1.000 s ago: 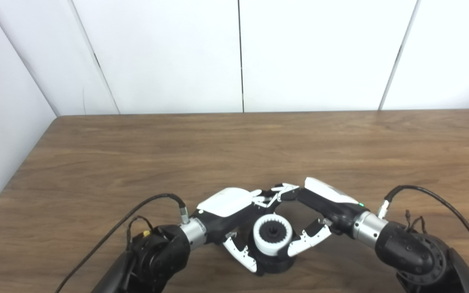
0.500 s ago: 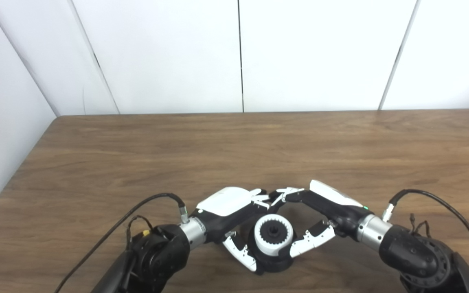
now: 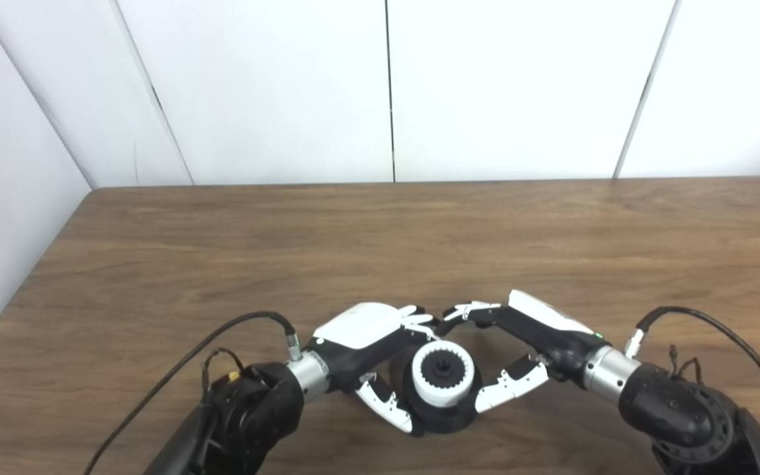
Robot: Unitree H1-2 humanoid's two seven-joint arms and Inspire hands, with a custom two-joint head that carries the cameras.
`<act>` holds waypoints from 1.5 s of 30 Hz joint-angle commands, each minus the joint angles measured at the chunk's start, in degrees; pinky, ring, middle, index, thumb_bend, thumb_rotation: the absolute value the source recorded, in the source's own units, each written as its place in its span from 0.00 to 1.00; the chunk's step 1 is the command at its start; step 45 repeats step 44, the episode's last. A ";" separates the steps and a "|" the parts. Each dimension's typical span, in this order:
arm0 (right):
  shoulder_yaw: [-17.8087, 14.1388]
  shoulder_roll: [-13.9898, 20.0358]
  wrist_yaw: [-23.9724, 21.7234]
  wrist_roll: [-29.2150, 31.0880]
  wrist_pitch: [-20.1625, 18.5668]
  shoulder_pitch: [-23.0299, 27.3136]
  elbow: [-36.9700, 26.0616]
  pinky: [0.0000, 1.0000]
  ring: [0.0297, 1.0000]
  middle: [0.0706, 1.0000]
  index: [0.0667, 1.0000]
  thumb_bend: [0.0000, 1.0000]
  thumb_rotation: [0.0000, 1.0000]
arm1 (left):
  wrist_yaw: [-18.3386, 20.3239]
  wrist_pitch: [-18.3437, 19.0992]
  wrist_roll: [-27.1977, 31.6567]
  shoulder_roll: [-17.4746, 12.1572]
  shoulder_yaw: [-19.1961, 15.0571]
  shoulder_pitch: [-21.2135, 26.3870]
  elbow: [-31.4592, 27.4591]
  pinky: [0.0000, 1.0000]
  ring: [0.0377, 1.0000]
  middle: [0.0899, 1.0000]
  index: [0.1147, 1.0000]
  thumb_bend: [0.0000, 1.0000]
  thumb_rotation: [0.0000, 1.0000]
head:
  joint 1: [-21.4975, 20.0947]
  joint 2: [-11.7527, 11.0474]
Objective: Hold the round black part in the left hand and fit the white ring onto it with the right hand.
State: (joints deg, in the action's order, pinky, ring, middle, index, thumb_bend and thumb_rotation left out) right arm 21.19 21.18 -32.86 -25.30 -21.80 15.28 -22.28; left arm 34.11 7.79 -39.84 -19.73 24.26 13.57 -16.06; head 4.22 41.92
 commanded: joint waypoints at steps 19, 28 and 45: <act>-4.11 0.98 1.47 1.03 1.60 0.96 -1.35 0.85 0.95 0.90 0.77 0.96 0.41 | 1.67 1.91 0.74 -2.14 -3.01 2.75 -1.16 0.96 1.00 0.97 0.93 1.00 0.34 | -0.03 0.08; -6.40 2.13 1.06 1.25 -0.29 1.84 -2.49 0.86 0.96 0.91 0.80 0.98 0.39 | 3.22 3.88 1.62 -4.29 -5.61 3.45 -2.28 0.97 1.00 0.99 0.95 1.00 0.35 | -0.04 -0.09; -12.87 3.21 4.93 3.17 -0.30 1.60 1.89 0.88 0.95 0.94 0.93 1.00 0.45 | 1.63 8.89 9.94 -6.22 -14.74 3.99 -2.82 0.96 1.00 1.00 1.00 1.00 0.36 | -0.30 -0.92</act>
